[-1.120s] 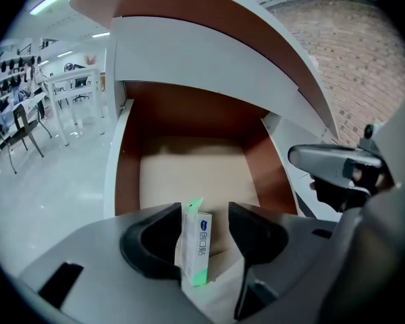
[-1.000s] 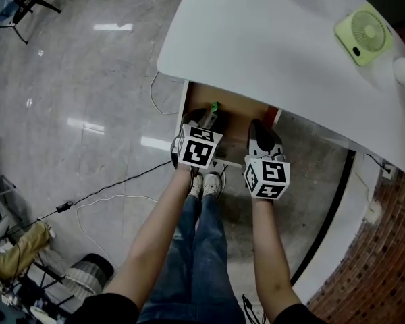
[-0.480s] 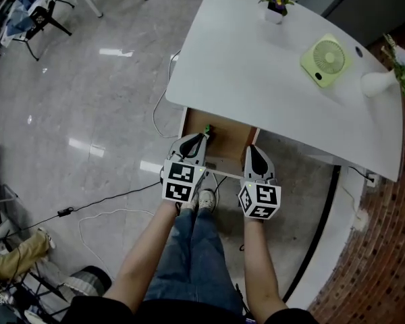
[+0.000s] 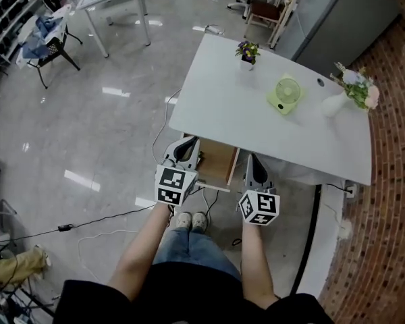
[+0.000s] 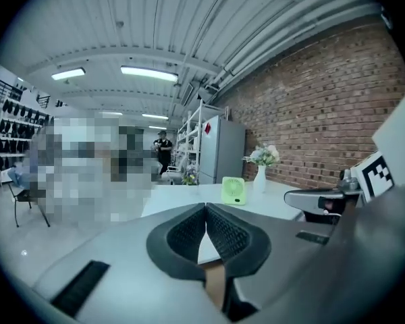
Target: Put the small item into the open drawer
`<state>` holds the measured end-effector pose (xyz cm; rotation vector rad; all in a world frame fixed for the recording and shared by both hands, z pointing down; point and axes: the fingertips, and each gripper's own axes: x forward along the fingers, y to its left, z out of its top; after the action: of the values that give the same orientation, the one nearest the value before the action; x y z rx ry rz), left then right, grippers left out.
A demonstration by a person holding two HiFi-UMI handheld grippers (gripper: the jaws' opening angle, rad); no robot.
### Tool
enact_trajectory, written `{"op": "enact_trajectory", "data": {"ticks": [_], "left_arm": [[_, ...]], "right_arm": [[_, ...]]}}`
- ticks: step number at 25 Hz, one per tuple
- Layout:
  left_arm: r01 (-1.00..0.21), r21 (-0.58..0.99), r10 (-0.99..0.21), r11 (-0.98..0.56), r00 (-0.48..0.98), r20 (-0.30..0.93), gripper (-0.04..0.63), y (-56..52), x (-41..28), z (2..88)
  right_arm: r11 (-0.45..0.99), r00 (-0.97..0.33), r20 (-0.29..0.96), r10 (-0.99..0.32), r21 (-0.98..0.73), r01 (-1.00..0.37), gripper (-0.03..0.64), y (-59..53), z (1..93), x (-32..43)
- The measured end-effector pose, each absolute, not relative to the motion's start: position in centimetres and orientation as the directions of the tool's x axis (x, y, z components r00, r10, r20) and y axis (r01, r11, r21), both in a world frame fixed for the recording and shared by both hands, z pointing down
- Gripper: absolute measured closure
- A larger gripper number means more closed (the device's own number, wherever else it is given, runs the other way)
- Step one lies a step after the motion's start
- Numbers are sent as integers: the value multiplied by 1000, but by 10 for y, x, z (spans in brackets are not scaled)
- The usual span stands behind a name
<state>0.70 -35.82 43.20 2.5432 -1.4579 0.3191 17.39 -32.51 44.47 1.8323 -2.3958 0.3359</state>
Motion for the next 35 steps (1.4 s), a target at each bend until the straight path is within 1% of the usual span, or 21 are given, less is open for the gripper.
{"op": "enact_trajectory", "data": {"ticks": [6,14,35], "left_arm": [[-862,7,-848,-506,499,177,572,-342,11,374],[-872,-11,-868,-489,486,105,572,-334,5,350],[-863,-3,-855,-504,499,142,572,-343,2,368]], "right_arm": [[254,-259,125,-958,-56,-966,615,-310,387,186],[242,-244,65,-968,-32,-970,615,-308,362,194],[213,-215,80,-973,-32,-977,617,-317,364,194]]}}
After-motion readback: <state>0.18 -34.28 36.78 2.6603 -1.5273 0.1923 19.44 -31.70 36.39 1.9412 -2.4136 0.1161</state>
